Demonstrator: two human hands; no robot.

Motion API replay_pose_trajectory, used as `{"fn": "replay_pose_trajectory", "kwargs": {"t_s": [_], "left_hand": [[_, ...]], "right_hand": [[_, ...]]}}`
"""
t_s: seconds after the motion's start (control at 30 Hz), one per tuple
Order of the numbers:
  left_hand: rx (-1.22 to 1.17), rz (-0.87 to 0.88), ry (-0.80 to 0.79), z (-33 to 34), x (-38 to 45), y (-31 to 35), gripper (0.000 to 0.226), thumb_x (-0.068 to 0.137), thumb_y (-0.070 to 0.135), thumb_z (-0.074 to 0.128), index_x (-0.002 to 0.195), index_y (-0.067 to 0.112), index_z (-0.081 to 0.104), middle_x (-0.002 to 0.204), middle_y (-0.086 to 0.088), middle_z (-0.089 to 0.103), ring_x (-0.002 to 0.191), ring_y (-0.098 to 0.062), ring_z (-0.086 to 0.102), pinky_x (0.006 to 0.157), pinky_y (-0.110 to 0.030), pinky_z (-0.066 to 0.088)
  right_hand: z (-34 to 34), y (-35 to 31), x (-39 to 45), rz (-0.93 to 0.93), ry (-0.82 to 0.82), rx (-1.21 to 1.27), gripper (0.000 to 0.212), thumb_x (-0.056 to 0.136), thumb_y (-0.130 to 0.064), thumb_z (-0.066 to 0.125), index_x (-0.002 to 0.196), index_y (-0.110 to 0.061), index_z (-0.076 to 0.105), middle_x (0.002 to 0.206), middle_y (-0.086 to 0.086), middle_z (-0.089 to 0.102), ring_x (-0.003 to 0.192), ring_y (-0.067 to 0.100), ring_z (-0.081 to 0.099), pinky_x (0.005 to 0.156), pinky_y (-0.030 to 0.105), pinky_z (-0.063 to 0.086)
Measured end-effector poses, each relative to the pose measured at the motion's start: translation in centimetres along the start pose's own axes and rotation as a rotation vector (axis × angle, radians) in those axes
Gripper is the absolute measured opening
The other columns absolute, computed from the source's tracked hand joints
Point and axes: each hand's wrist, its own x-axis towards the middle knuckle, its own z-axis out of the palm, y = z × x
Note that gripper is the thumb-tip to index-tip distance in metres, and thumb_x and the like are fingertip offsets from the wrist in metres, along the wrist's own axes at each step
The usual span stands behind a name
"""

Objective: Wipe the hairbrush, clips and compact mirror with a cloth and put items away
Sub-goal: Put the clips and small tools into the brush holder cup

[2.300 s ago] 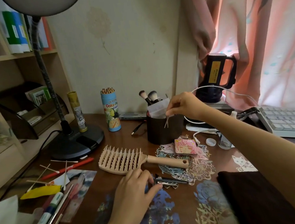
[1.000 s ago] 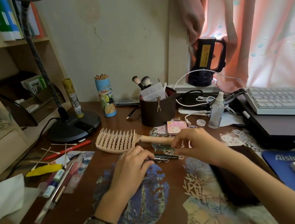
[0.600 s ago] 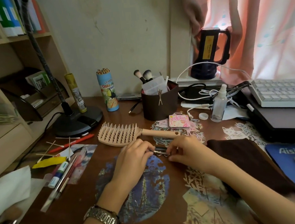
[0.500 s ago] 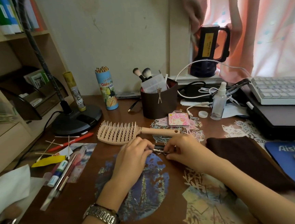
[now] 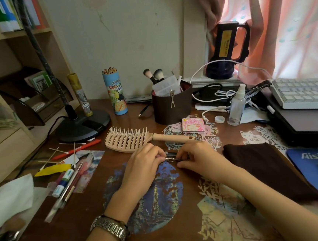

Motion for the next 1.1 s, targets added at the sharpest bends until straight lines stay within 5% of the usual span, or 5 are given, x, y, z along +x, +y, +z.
{"fn": "replay_pose_trajectory", "kwargs": {"t_s": [0.33, 0.47, 0.63, 0.83, 1.1], "left_hand": [[-0.081, 0.050, 0.049, -0.4, -0.1, 0.5, 0.008, 0.089, 0.024, 0.058, 0.089, 0.021, 0.065, 0.088, 0.016, 0.056, 0.087, -0.001, 0.052, 0.078, -0.025, 0.045], [-0.265, -0.054, 0.074, -0.7, 0.1, 0.7, 0.011, 0.091, 0.019, 0.057, 0.092, 0.018, 0.068, 0.091, 0.013, 0.060, 0.089, 0.001, 0.056, 0.078, -0.011, 0.042], [-0.432, -0.240, -0.001, -1.1, 0.3, 1.2, 0.009, 0.089, 0.018, 0.061, 0.094, 0.020, 0.068, 0.083, 0.017, 0.063, 0.080, 0.008, 0.056, 0.070, -0.005, 0.040], [-0.424, -0.254, -0.178, -0.6, -0.2, 1.3, 0.009, 0.088, 0.027, 0.063, 0.093, 0.026, 0.070, 0.087, 0.012, 0.064, 0.081, -0.003, 0.057, 0.070, -0.012, 0.044], [-0.405, -0.186, -0.188, -0.2, -0.3, 1.5, 0.011, 0.089, 0.028, 0.062, 0.094, 0.021, 0.069, 0.082, 0.010, 0.062, 0.079, -0.003, 0.057, 0.068, -0.013, 0.041]], "right_hand": [[0.2, 0.0, -0.2, -0.092, 0.076, -0.024, 0.006, 0.081, -0.019, 0.071, 0.087, -0.017, 0.069, 0.084, -0.010, 0.050, 0.067, -0.001, 0.046, 0.065, 0.007, 0.034], [0.0, 0.2, -0.2, -0.070, 0.096, 0.015, 0.006, 0.082, -0.017, 0.070, 0.087, -0.016, 0.068, 0.085, -0.005, 0.059, 0.074, 0.008, 0.053, 0.068, 0.009, 0.037], [-0.2, 0.5, -0.2, 0.074, 0.153, 0.260, 0.012, 0.080, -0.019, 0.073, 0.084, -0.020, 0.062, 0.078, -0.006, 0.066, 0.070, 0.003, 0.058, 0.065, 0.010, 0.043], [-0.7, 0.2, -0.2, 0.251, 0.080, 0.660, 0.018, 0.076, -0.018, 0.076, 0.076, -0.015, 0.059, 0.066, 0.003, 0.066, 0.063, 0.010, 0.062, 0.070, 0.023, 0.050], [-0.7, -0.5, -0.2, 0.346, 0.051, 0.786, 0.018, 0.076, -0.013, 0.076, 0.075, -0.012, 0.058, 0.060, 0.001, 0.063, 0.051, 0.004, 0.057, 0.051, 0.009, 0.041]]}}
